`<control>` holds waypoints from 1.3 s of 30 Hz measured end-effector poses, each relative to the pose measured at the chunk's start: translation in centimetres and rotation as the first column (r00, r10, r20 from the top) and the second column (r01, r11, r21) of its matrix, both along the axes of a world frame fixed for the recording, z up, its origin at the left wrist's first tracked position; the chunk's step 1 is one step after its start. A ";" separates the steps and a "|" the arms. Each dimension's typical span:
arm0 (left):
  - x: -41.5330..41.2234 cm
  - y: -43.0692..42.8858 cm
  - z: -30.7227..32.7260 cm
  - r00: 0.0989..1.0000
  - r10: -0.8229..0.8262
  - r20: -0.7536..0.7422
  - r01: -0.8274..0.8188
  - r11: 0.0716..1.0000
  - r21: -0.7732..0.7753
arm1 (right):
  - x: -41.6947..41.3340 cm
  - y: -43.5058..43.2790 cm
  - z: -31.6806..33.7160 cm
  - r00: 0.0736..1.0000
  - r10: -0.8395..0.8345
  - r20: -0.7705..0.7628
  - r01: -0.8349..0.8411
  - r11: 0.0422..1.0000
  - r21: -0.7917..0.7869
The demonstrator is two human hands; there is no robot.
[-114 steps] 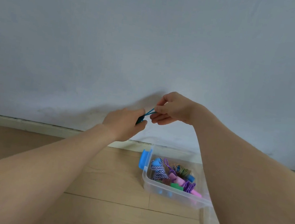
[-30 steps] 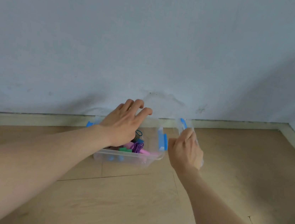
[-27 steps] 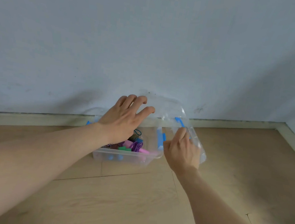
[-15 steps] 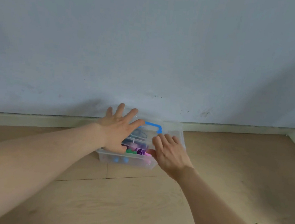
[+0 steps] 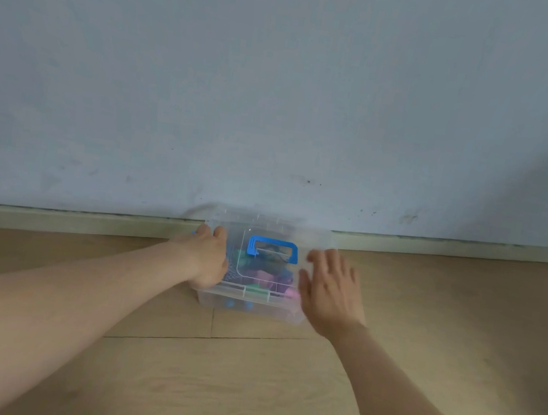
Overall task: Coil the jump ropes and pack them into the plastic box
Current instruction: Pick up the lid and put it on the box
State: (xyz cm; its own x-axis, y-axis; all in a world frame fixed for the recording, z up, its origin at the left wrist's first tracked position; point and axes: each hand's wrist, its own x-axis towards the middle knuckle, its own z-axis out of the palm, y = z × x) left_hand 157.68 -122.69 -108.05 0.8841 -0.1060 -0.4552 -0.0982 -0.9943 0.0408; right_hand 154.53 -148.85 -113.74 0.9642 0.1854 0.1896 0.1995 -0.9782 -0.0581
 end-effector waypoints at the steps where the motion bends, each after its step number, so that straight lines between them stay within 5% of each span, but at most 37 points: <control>1: 0.1 -0.1 -0.2 1.000 -0.003 0.027 0.003 1.000 0.020 | 0.3 -0.3 -0.3 0.984 -0.179 -0.019 0.180 0.981 0.074; 3: 0.5 -0.3 -0.5 0.999 0.040 0.028 -0.040 0.999 0.017 | 0.8 -0.7 -0.9 0.879 -0.448 -0.160 0.476 0.843 0.250; 5: 0.8 -0.3 -1.1 0.991 0.112 0.068 -0.110 0.993 -0.034 | 1.3 -0.7 -1.4 0.811 -0.514 -0.277 0.584 0.723 0.369; 13: 2.6 0.4 -2.5 0.960 0.280 -0.003 -0.279 0.955 -0.104 | 2.7 0.0 -2.4 0.825 -0.487 -0.285 0.560 0.645 0.520; 17: 3.7 1.0 -3.5 0.907 0.421 -0.023 -0.419 0.895 -0.150 | 3.3 0.9 -1.7 0.695 -0.553 -0.459 0.702 0.388 0.597; 21: 4.2 1.1 -4.0 0.825 0.548 -0.136 -0.561 0.770 -0.304 | 3.4 1.0 -1.8 0.692 -0.448 -0.567 0.679 0.137 0.721; 25: 4.2 1.0 -3.7 0.757 0.637 -0.143 -0.642 0.685 -0.346 | 3.0 1.6 -1.7 0.766 -0.514 -0.386 0.586 0.312 0.748; 30: 3.6 0.7 -3.5 0.813 0.576 -0.080 -0.569 0.759 -0.318 | 3.3 1.7 -2.4 0.796 -0.548 -0.258 0.572 0.538 0.619; 39: 3.0 1.3 -2.6 0.826 0.563 0.030 -0.527 0.791 -0.310 | 4.2 2.5 -2.1 0.785 -0.575 -0.232 0.611 0.654 0.446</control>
State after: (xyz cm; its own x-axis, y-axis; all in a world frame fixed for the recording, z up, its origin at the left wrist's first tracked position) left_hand 160.69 -121.37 -110.63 0.8765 0.3039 -0.3734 0.4352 -0.8318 0.3445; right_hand 158.68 -146.32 -115.88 0.8502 -0.5261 0.0225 -0.4350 -0.7258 -0.5330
